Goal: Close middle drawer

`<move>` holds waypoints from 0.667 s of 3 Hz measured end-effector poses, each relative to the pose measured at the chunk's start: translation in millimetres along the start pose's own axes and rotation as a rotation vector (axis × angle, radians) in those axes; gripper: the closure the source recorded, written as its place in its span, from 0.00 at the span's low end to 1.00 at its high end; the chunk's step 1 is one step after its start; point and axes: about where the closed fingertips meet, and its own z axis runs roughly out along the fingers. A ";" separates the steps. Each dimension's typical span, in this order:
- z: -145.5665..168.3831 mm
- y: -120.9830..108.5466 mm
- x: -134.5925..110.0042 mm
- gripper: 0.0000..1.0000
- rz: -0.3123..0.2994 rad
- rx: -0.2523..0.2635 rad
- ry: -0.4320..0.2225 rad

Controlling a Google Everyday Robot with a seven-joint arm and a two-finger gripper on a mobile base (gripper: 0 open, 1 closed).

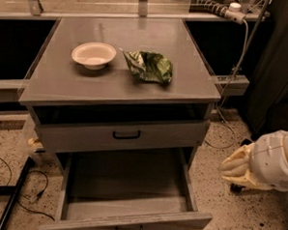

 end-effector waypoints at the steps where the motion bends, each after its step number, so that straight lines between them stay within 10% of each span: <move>1: 47.1 6.1 6.2 1.00 0.055 -0.025 -0.035; 2: 103.7 8.8 20.0 1.00 0.093 -0.005 -0.071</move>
Offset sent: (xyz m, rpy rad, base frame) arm 0.0570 0.0317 -0.1681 0.1497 -0.0567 -0.1433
